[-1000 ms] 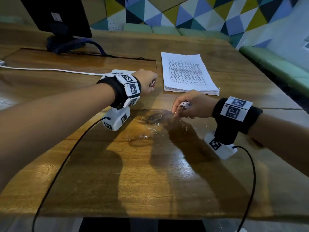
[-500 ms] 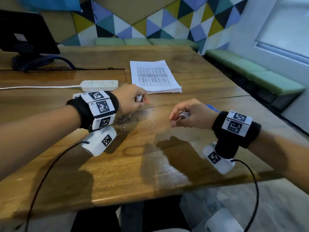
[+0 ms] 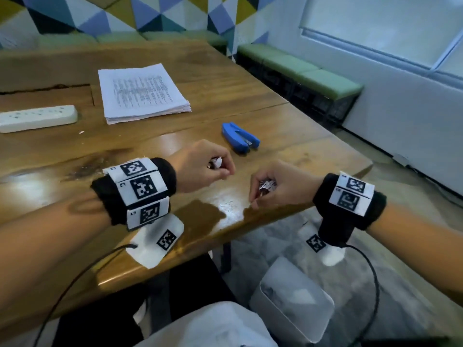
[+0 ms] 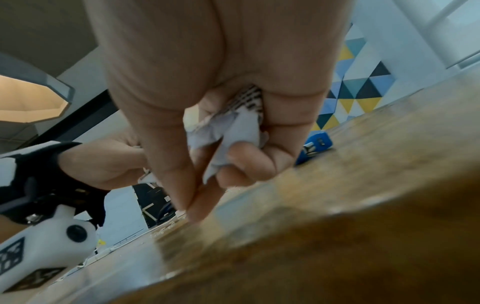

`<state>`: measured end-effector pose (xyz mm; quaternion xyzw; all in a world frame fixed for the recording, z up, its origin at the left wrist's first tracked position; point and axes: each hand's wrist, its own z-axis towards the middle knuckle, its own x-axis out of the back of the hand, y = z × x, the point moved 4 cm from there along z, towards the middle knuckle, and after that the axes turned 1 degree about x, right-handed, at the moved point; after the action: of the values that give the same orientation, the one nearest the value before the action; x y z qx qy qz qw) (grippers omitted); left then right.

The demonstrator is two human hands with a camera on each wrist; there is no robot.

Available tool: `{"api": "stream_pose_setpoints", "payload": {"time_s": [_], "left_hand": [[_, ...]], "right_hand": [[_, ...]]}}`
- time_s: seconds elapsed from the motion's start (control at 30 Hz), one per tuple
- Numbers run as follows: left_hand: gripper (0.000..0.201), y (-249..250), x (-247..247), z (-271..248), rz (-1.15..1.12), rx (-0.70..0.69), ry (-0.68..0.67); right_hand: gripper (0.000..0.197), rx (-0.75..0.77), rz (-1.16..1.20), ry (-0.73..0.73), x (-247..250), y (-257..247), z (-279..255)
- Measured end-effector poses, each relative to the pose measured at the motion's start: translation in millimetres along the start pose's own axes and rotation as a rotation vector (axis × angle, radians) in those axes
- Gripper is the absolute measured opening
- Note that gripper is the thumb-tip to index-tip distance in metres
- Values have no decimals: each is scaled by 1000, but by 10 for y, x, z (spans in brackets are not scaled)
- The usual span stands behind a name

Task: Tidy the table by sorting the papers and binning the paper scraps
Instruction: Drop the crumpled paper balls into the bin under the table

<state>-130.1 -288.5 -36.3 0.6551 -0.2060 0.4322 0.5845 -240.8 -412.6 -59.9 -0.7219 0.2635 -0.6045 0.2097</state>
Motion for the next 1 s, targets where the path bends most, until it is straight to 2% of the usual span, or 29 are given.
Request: {"api": "stream_pose_setpoints", "payload": {"time_s": [0.1,0.17,0.27,0.37,0.47,0.53,0.6,0.63,0.8,0.9,1.0], "left_hand": [[10,192,-269,104,-32,-34,-52],[6,350,-470,163,-48,-63,-122],[6,595,-829,234,-27,-135,-241],[7,793,-1234,305,-16,-188,-357],[9,884,-1692,410,-36,-187,-473],[10,861,-2041,522,-97,-124,-545],[11,753,-2416,641,-185,11,-613],[10,671,-2603,697,-227,97,-629],[9,281,-3259,824,-308,483,-593],[15,161,-3492,804,-340,599,-647],[30,99,-3654,798,-371,654,-682]], "right_hand": [[7,-88,-50,-158,-145,192,-304],[11,-178,-128,-244,-297,406,-476],[6,-276,-194,-364,-597,795,-677],[15,-398,-247,-404,-901,1301,-820],[8,-505,-252,-362,-1196,1916,-921],[12,-617,-195,-323,-1374,2285,-974],[7,-724,-149,-257,-1509,2552,-1022],[11,-762,-123,-230,-1570,2666,-1045],[15,-833,-52,-188,-1884,3112,-1139],[21,-877,-7,-193,-2023,3238,-1183],[27,-909,57,-216,-2110,3335,-1247]]}}
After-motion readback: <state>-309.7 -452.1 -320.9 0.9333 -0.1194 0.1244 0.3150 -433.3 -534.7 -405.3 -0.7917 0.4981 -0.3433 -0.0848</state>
